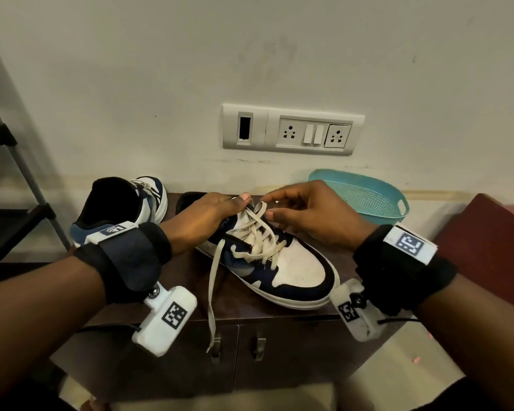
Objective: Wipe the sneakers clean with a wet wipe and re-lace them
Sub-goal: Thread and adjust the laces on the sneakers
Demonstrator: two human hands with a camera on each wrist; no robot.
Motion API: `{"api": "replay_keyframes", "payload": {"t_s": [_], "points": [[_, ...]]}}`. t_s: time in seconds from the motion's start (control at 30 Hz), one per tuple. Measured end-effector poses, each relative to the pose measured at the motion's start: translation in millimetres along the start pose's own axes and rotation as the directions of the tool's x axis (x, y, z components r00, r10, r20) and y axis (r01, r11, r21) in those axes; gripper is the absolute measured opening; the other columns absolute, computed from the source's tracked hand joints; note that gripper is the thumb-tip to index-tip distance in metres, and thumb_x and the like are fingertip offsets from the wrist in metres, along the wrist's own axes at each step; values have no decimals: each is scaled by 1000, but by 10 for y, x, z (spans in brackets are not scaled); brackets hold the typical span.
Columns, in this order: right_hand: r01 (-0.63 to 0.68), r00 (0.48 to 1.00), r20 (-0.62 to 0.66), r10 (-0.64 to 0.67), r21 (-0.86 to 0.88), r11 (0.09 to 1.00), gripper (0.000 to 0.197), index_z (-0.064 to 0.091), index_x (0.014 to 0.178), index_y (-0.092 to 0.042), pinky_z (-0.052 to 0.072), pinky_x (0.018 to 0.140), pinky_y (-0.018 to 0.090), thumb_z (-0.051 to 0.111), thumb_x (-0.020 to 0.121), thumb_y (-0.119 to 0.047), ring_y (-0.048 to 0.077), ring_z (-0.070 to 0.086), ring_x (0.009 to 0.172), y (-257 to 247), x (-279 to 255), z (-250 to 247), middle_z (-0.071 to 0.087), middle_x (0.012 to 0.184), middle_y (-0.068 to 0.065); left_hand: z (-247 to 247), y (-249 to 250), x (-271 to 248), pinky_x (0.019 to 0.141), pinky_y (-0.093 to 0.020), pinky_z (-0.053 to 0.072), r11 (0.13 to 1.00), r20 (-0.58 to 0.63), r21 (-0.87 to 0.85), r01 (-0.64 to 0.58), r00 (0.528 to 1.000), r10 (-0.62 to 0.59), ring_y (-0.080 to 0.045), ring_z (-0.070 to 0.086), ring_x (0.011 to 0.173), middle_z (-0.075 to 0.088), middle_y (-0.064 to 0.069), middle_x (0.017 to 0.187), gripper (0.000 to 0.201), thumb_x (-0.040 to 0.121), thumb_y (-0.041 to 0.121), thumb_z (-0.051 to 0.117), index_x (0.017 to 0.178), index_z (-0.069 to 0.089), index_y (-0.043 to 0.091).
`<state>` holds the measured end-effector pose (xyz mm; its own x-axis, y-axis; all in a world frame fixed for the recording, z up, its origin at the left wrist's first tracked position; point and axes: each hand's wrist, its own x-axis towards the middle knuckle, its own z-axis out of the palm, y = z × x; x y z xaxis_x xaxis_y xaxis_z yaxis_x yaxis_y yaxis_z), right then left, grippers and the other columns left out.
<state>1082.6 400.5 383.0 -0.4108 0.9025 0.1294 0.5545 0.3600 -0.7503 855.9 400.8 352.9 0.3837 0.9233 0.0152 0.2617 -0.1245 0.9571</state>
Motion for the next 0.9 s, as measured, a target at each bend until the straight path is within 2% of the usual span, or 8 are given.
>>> {"api": "replay_keyframes", "payload": {"t_s": [0.1, 0.23, 0.27, 0.33, 0.43, 0.6, 0.73, 0.9], "points": [[11, 1000, -4, -11, 37, 999, 16, 80, 104, -23, 62, 82, 39, 78, 89, -29, 15, 75, 85, -56, 59, 71, 79, 89, -5, -14, -17, 15, 84, -54, 45, 999, -3, 28, -17, 1000, 17, -31, 53, 86, 59, -42, 98, 105, 78, 81, 57, 104, 55, -20], [-19, 998, -60, 22, 56, 998, 10, 81, 90, -17, 57, 63, 22, 80, 87, -27, 12, 73, 75, -102, 79, 109, 78, 82, 1, 21, 28, -25, 100, -60, 46, 1000, -14, 9, -9, 1000, 9, -51, 65, 96, 65, -37, 107, 73, 98, 57, 50, 109, 64, -13], [-40, 997, -68, 45, 82, 996, 9, 79, 91, -13, 59, 62, 25, 77, 90, -22, 16, 73, 75, -126, 79, 101, 78, 82, 3, 24, 27, -26, 101, -58, 46, 1000, -18, -1, -9, 1000, 9, -51, 64, 101, 67, -35, 108, 65, 101, 50, 48, 109, 64, -12], [-104, 988, -89, 126, 222, 970, 9, 73, 98, -4, 61, 63, 37, 68, 96, -11, 22, 75, 73, -180, 79, 61, 77, 85, 9, 38, 31, -11, 95, -46, 51, 1000, -30, -5, -16, 999, 16, -36, 70, 95, 72, -26, 105, 52, 105, 38, 44, 105, 67, -9], [-135, 965, -147, 218, 435, 890, 7, 64, 101, -5, 60, 60, 41, 59, 101, -9, 29, 78, 81, -280, 78, -5, 76, 97, 12, 75, 52, 4, 88, -34, 53, 1000, -13, -8, -12, 1000, 12, -21, 69, 90, 75, -16, 100, 45, 106, 32, 43, 105, 69, -4], [-130, 973, -128, 191, 381, 915, 14, 64, 106, -8, 60, 69, 49, 63, 100, -21, 28, 77, 87, -322, 58, 15, 77, 97, 12, 63, 12, 8, 108, -54, 45, 999, 5, -27, -33, 999, 33, -37, 67, 113, 73, -20, 113, 50, 106, 40, 44, 113, 69, -3], [-177, 984, 18, 176, 169, 970, 26, 75, 100, -8, 62, 80, 43, 83, 81, -25, 26, 75, 93, -196, 8, -11, 78, 96, 11, 51, 27, -31, 106, -64, 42, 999, 38, 3, -35, 999, 35, -50, 62, 113, 70, -26, 114, 70, 93, 63, 49, 113, 69, -1], [-150, 984, -73, 161, 143, 978, 16, 77, 88, -6, 60, 82, 51, 82, 83, -20, 25, 76, 85, -175, 7, 69, 78, 85, 9, 53, 39, -11, 105, -61, 44, 999, 42, 32, -21, 999, 20, -45, 64, 111, 72, -23, 112, 65, 96, 57, 46, 112, 69, -2]]}}
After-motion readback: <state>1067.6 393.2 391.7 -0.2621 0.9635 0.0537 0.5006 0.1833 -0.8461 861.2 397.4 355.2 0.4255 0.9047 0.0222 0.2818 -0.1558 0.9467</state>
